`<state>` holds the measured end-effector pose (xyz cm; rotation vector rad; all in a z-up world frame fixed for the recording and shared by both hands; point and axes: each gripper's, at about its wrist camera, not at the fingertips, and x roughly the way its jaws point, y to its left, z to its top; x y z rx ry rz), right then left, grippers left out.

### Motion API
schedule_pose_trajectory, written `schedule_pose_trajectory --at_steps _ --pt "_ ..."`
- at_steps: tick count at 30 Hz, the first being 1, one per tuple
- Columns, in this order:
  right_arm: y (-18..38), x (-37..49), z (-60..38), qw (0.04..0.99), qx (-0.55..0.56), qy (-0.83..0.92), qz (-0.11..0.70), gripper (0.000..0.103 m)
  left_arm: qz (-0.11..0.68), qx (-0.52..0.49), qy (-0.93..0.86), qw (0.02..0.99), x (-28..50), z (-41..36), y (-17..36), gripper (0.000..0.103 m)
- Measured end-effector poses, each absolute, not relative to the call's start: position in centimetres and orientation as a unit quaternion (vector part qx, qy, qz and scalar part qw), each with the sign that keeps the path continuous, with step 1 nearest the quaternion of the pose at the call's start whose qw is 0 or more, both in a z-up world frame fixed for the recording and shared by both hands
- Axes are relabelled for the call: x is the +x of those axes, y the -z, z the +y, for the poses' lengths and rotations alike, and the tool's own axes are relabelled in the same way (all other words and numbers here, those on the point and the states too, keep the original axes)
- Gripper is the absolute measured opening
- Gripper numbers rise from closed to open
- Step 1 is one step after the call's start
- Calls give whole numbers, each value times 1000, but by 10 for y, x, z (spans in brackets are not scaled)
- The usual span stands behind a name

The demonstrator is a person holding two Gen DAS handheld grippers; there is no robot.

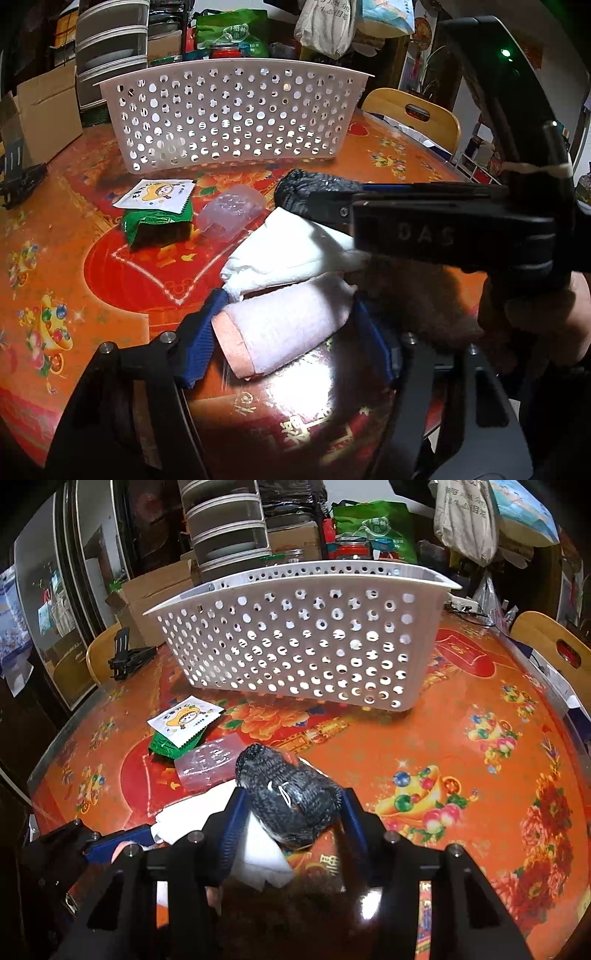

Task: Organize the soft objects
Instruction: 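Grasp the pink rolled towel with the left gripper while the right grasps the black glove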

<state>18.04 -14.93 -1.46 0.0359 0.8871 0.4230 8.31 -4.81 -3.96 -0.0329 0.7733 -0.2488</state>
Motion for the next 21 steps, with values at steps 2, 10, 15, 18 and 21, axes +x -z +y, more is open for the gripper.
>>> schedule_pose_trajectory --at_steps 2,10,15,18,21 --pt "11 177 -153 885 23 -200 420 50 371 -11 120 921 81 -48 39 65" --pt "1 163 -164 897 34 -184 400 50 353 -10 125 927 72 -38 33 63" --pt "-4 153 -169 902 42 -178 390 50 340 -17 126 932 65 -28 26 63" --pt "-8 147 -172 906 45 -175 384 50 332 -19 124 935 64 -20 21 63" --pt "-11 145 -175 908 47 -172 379 50 324 -24 121 938 64 -13 15 63"
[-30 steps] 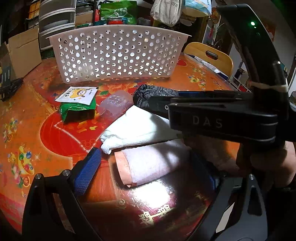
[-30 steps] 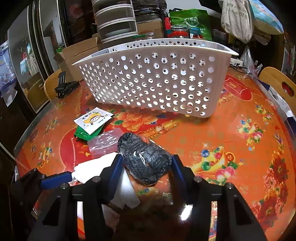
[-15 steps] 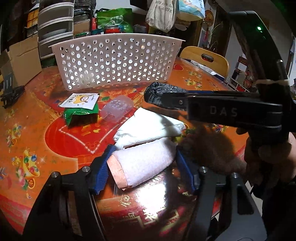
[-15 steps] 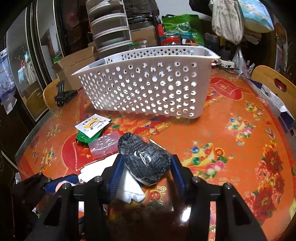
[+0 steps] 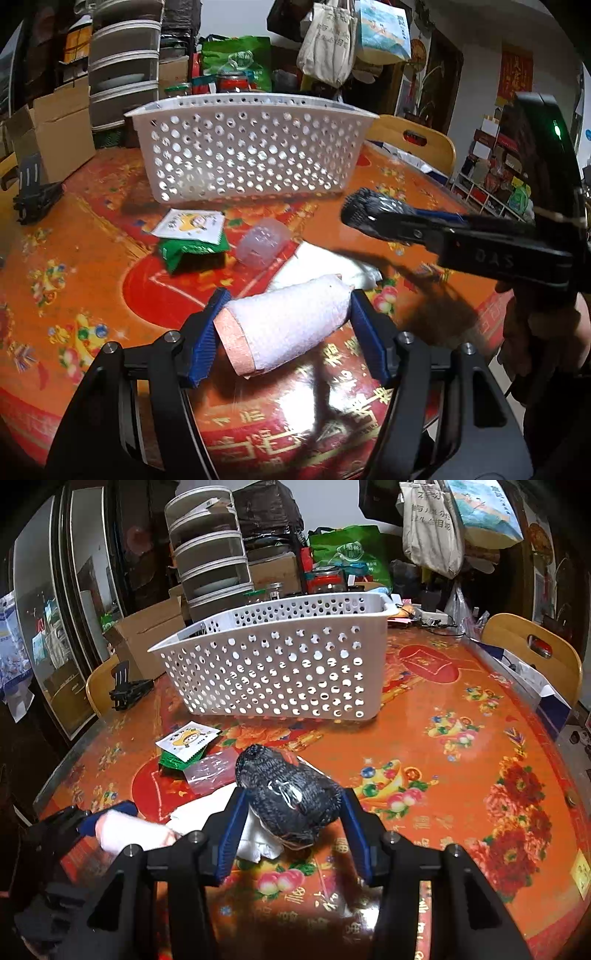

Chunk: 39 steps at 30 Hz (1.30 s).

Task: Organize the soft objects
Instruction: 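Grasp the pink rolled towel with the left gripper while the right grasps the black glove, then carry the pink towel and black glove over the basket and lower them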

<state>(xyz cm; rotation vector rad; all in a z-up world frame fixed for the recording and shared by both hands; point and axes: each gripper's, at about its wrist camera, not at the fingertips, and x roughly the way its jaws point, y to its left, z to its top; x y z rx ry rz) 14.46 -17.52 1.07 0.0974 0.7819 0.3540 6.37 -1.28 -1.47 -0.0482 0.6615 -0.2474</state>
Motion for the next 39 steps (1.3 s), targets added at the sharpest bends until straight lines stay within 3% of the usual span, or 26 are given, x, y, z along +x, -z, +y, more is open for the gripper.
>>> schedule_pose_trajectory --at_steps 21,39 --pt "-72 134 -183 932 38 -177 315 50 271 -49 128 953 86 23 -59 63" --pt "-106 161 -180 937 15 -183 298 50 270 -52 130 953 161 38 -124 63"
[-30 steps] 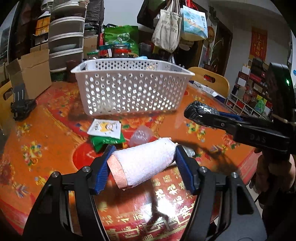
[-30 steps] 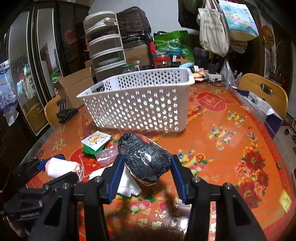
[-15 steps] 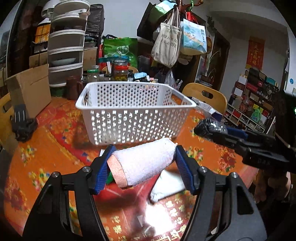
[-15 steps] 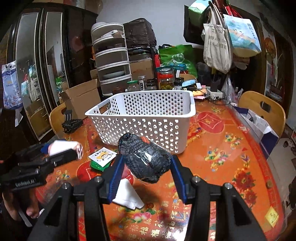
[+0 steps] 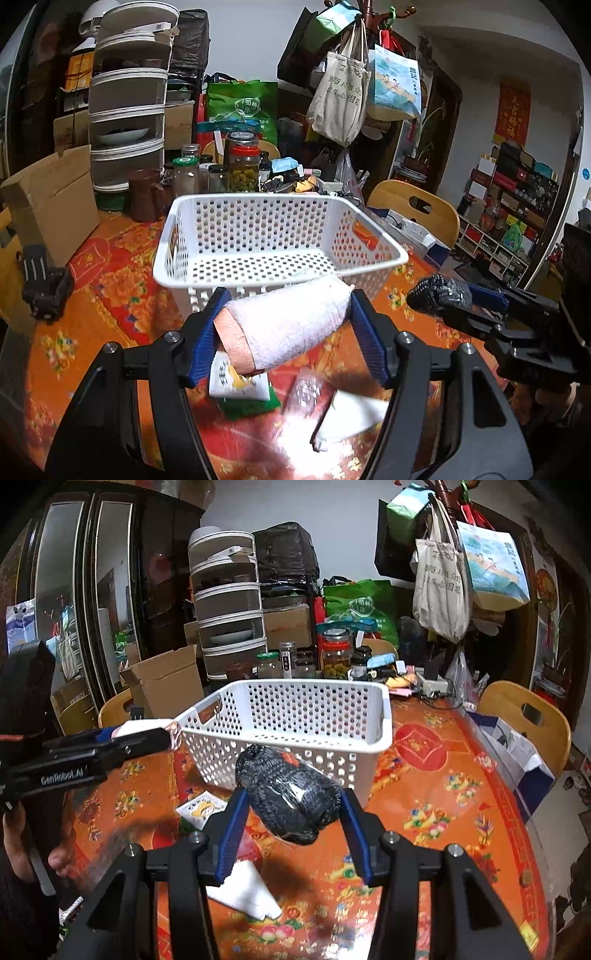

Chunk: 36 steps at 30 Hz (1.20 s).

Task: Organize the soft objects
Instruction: 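Carry the pink towel and black glove over the basket and lower them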

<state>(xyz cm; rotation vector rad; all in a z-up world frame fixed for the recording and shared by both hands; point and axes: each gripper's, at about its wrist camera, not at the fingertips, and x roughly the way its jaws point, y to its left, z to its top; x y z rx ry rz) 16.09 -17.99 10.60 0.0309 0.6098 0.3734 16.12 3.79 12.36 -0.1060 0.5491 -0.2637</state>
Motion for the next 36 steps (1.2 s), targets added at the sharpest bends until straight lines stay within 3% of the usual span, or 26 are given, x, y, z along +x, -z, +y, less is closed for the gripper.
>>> schedule_pose_trajectory --at_steps 13,36 --pt "-137 232 -176 933 5 -170 318 50 326 -60 112 937 263 42 -153 63" --pt "-87 341 -153 905 -31 -119 406 50 421 -30 57 905 377 40 -98 64"
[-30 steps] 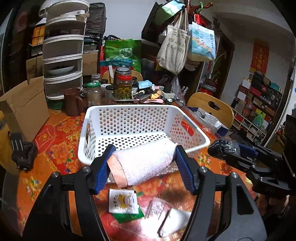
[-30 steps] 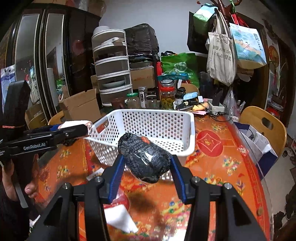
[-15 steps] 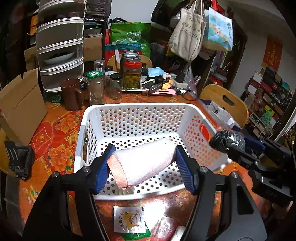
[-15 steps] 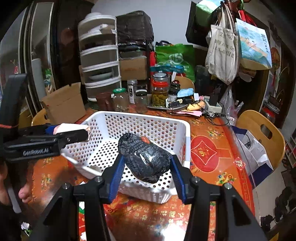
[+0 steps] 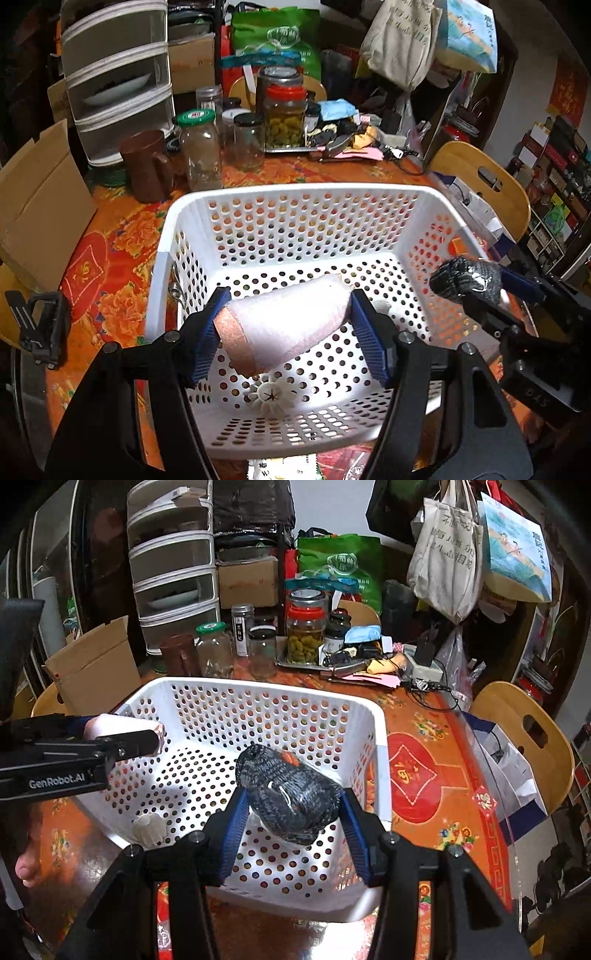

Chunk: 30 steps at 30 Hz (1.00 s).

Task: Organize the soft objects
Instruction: 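Carry the pink towel and black glove over the basket and lower them, then open both grippers to release the towel and glove into the basket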

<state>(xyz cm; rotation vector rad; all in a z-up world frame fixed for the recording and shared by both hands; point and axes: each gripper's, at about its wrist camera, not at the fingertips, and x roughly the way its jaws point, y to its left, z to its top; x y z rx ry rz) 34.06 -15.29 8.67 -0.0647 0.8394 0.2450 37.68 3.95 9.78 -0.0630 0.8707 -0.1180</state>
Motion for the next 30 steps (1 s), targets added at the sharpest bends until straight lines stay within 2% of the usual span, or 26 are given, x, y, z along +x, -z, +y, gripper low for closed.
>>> schedule_pose_trajectory --at_steps 20,22,24,28,30 --pt "-71 355 -144 899 -29 -125 418 51 428 -33 63 901 391 33 -82 65" --pt "-73 354 -148 901 -17 -126 415 53 420 -34 61 905 389 35 -86 72" --pt "-75 353 -150 902 -10 -128 413 53 411 -40 65 909 383 37 -91 95" --pt "-86 341 -154 910 -2 -130 395 66 390 -45 71 917 368 39 -103 98" --pt "-93 331 -154 914 -6 -129 384 67 383 -45 68 920 355 40 -109 98"
